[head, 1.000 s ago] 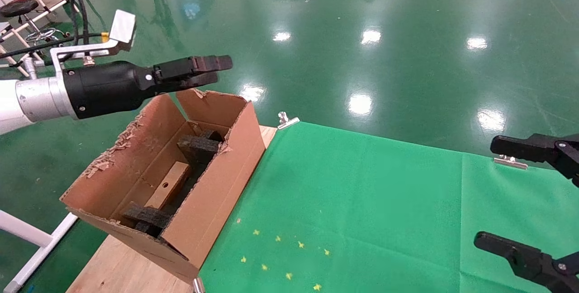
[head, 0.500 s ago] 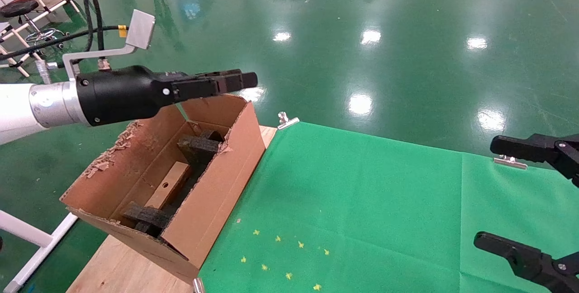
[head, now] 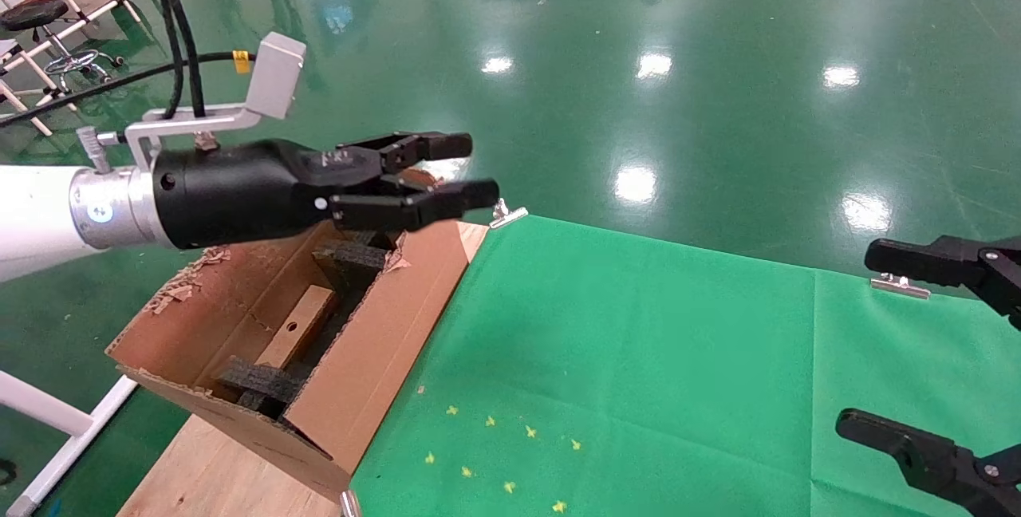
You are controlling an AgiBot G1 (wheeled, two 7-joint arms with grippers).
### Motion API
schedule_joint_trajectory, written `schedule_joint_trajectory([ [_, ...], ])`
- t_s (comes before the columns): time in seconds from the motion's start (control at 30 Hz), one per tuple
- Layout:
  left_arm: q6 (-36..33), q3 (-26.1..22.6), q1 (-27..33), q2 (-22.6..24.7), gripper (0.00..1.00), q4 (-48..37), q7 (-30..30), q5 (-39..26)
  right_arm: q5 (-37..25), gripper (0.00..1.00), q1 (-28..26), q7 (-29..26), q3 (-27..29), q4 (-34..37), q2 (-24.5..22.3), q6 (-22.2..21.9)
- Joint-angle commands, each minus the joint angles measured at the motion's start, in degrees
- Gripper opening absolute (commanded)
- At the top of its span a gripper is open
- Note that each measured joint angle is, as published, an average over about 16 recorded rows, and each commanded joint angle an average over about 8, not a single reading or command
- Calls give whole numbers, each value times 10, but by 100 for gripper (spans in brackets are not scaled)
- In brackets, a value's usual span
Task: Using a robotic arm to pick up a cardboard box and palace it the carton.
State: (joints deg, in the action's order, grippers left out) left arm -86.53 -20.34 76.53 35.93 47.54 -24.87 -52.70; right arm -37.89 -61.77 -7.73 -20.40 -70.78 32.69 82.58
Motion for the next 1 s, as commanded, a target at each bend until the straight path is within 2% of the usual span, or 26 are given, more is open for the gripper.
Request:
schedule_joint_trajectory([
  [0.03,1,3,-11,-1,100,19,10,8,0,100,0,0,0,0,0,0],
  [1.0,8,45,-155,-9,100,271,145,113,0,100,0,0,0,0,0,0],
])
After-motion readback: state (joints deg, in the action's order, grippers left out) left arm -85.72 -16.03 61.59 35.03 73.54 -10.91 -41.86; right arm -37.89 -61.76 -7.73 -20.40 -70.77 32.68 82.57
